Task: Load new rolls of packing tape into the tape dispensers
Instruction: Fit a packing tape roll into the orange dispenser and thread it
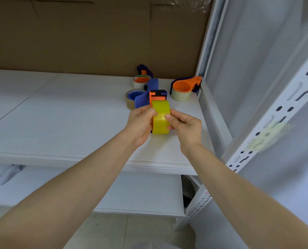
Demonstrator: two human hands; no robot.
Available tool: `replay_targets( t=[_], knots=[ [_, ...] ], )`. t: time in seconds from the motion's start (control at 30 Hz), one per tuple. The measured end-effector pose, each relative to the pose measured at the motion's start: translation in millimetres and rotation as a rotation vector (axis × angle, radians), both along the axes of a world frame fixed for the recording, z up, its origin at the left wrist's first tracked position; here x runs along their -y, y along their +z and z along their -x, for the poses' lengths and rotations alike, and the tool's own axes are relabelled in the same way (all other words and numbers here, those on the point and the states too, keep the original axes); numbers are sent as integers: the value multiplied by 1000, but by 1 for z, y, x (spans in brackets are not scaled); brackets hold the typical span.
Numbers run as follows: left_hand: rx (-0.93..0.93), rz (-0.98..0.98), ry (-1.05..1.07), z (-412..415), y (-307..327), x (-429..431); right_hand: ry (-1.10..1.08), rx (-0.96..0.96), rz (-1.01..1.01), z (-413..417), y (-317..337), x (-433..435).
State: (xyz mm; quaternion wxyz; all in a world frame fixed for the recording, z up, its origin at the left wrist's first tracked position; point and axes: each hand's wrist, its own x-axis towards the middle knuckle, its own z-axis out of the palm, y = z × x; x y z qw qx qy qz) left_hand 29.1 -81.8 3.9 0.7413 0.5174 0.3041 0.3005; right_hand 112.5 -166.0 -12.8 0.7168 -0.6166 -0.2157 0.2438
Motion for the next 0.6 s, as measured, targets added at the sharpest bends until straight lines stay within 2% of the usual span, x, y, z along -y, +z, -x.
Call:
replay_targets(
  t=[0.27,0.6],
  knots=[
    [-81,75,143,-9,1,-4,28,61,12,0,-3,2],
    [-221,152,289,-15,7,-10,59,244,77,6,-9,4]
  ],
)
